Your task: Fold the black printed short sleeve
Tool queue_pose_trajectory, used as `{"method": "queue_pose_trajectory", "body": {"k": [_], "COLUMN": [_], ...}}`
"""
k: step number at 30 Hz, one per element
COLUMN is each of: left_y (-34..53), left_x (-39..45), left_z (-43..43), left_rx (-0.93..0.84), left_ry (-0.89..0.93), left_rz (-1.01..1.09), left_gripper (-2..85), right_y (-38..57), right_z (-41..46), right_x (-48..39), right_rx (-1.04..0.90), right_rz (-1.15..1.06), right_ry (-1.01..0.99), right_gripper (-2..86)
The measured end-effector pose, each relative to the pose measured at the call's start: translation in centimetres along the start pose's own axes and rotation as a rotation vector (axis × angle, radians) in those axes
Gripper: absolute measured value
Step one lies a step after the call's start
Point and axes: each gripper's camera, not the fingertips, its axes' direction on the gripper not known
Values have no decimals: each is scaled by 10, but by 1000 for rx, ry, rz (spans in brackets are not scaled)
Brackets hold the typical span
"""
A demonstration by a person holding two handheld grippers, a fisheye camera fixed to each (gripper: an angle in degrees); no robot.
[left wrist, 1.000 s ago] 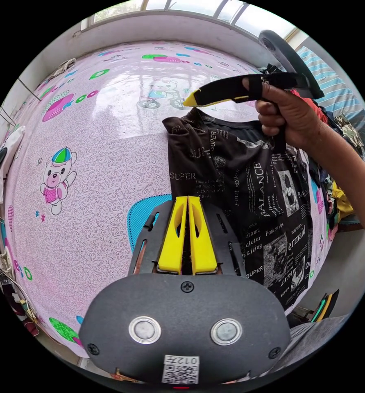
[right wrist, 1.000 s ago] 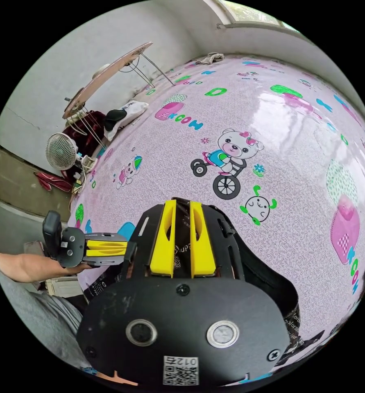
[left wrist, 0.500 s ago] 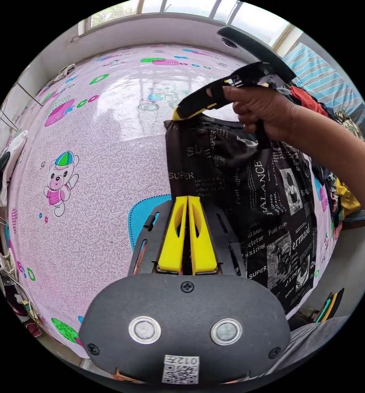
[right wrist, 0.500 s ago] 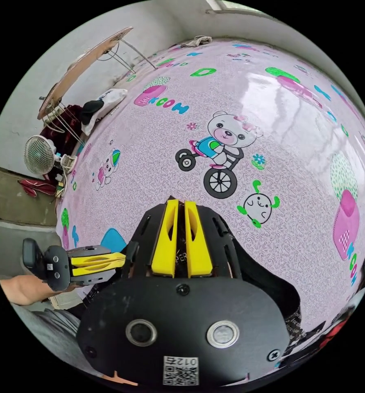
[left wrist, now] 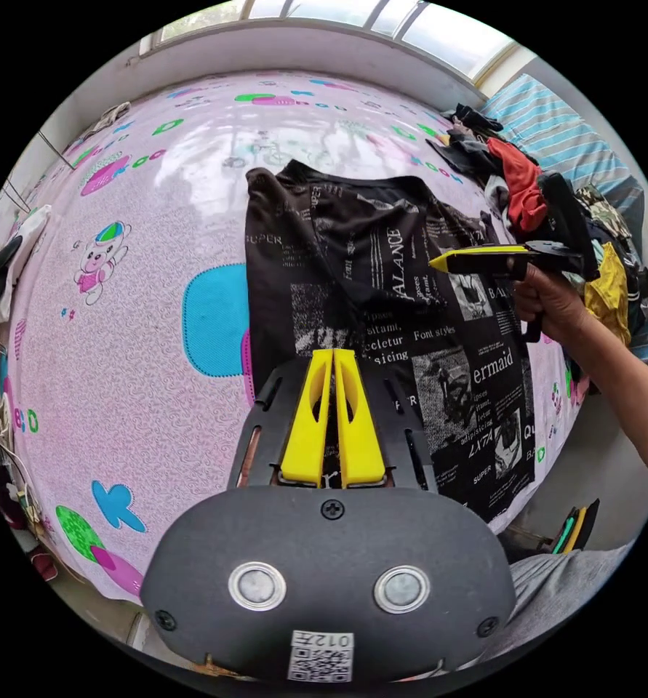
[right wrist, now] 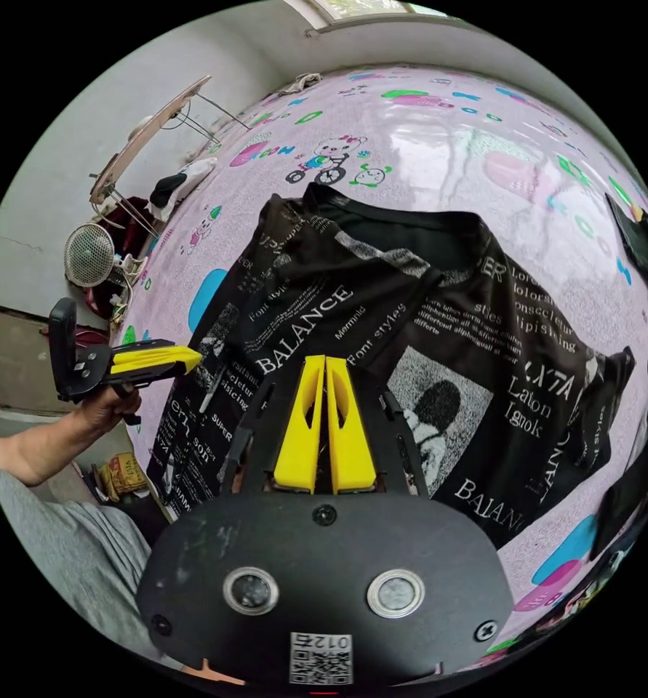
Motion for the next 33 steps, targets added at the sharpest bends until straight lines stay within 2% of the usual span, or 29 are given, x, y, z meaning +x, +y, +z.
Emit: {"method": "queue_pose_trajectory", "body": {"k": [5, 9, 14, 17, 24, 28, 33], "left_y": [-5, -17, -73, -126, -249, -292, -336], "left_x": [13, 30, 77, 120, 228, 276, 328], "left_z": [1, -34, -46, -43, -16, 5, 39], "left_rx": [-47, 75, 110, 96, 18, -29, -96], "left_ry": [-47, -30, 114, 192, 304, 276, 182], "left_rz": [-6, -10, 108, 204, 367, 422, 463], "left_gripper": [6, 6, 7, 8, 26, 42, 67], "right_y": [-38, -35, 37, 51, -15, -55, -63], "right_z": [-44, -120, -233, -265, -292, -288, -297], "right_x": [-28, -29, 50, 85, 74, 44, 13], "right_rx": [29, 164, 450, 498, 455, 406, 463], "right_rz": [93, 177, 552, 698, 677, 630, 612], "right_ry": [-29, -154, -136, -114, -81, -89, -124], "right_gripper": [-8, -8, -4, 8, 57, 59, 10]}}
